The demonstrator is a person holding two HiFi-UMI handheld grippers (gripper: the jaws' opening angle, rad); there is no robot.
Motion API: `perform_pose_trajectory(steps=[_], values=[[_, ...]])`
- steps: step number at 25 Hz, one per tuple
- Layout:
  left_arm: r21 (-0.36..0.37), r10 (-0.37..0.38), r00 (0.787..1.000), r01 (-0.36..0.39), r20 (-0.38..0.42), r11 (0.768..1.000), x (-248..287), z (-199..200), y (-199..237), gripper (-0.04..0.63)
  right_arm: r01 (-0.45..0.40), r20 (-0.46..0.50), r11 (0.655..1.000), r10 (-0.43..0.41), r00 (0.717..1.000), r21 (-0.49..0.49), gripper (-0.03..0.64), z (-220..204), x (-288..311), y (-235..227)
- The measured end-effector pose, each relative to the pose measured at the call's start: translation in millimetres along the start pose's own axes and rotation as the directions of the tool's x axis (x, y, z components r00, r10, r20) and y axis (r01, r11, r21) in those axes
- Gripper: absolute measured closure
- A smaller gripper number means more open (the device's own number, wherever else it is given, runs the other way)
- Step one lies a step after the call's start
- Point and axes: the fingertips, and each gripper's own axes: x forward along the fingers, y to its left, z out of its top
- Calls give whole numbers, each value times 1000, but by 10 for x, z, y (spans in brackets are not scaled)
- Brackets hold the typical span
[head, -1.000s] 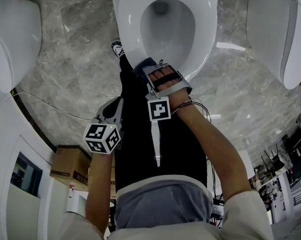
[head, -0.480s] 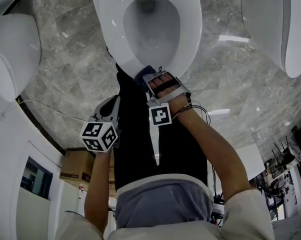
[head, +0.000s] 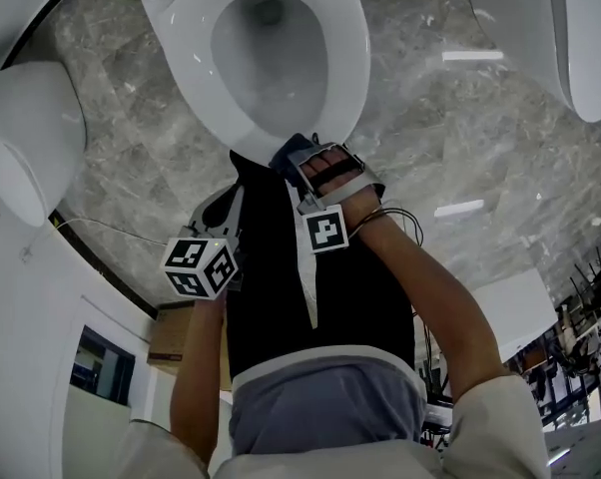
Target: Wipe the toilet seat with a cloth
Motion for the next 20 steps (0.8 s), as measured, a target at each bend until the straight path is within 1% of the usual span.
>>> perform_pose_trajectory(steps=[6, 10, 16, 20], values=[[39, -6, 1000, 7, -30, 999, 82, 50, -146, 584, -3, 20, 998, 1, 1000, 66, 511, -218, -124, 38], [61, -4, 999, 7, -43, 998, 101, 75, -206, 584, 19, 21, 993, -22, 1000, 117, 511, -365, -193, -28], [79, -5, 998, 10, -59, 997, 160, 101, -266, 584, 62, 10, 990, -64, 998, 123, 511, -573, -216, -153], [83, -9, 998, 15, -67, 996, 196, 115, -315, 584, 84, -3, 985, -84, 996, 150, 511, -727, -262, -267]])
